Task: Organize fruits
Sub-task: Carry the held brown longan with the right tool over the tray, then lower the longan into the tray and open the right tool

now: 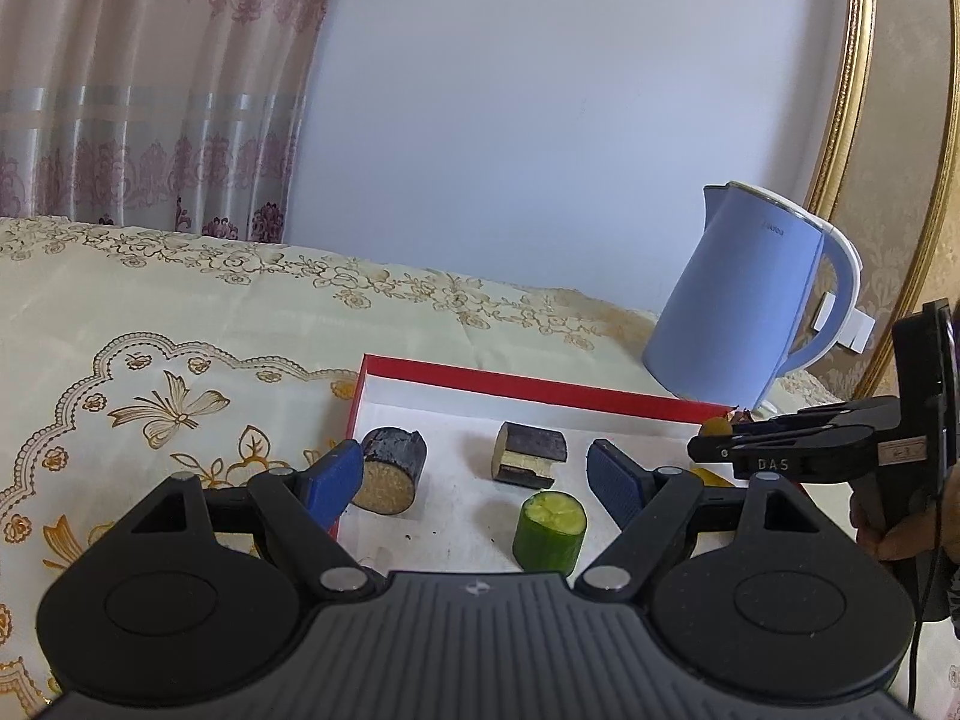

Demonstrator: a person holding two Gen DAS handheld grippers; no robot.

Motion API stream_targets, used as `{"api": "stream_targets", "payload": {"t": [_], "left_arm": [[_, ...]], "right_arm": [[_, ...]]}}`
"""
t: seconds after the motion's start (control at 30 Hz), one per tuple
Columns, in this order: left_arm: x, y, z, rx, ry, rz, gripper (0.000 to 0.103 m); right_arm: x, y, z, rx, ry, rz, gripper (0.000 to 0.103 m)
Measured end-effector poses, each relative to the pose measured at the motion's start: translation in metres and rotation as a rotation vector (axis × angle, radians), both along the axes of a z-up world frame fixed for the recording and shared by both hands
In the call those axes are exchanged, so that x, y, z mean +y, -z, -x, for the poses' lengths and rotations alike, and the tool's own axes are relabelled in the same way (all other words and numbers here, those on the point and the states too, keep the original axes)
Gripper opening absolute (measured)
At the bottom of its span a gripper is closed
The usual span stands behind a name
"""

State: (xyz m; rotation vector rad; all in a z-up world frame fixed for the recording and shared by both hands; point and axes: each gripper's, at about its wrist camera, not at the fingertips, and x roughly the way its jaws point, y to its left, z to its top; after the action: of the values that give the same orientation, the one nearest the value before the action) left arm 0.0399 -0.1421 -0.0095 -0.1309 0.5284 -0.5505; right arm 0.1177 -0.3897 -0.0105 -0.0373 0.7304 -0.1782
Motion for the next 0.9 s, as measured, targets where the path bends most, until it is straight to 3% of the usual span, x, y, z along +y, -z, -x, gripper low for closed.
{"api": "stream_targets", "payload": {"t": [0.37, 0.53, 0.67, 0.8, 0.9], "left_arm": [[-0.004, 0.002, 0.001, -0.001, 0.004, -0.017, 0.082], [-0.004, 0.002, 0.001, -0.001, 0.004, -0.017, 0.082], [-0.004, 0.002, 0.001, 0.000, 0.004, -0.017, 0.082], [-0.004, 0.001, 0.002, -0.002, 0.006, -0.017, 0.082], [-0.004, 0.001, 0.002, -0.002, 0.007, -0.017, 0.082]], "right_arm": [[0.006, 0.007, 0.001, 0.000, -0.017, -0.038, 0.029], [0.017, 0.003, 0.001, -0.023, -0.067, -0.105, 0.029], [0.039, 0.000, 0.006, -0.020, -0.150, -0.098, 0.029], [0.031, -0.002, 0.008, -0.031, -0.096, -0.101, 0.029], [0.052, -0.003, 0.013, -0.018, -0.181, -0.116, 0.029]]}}
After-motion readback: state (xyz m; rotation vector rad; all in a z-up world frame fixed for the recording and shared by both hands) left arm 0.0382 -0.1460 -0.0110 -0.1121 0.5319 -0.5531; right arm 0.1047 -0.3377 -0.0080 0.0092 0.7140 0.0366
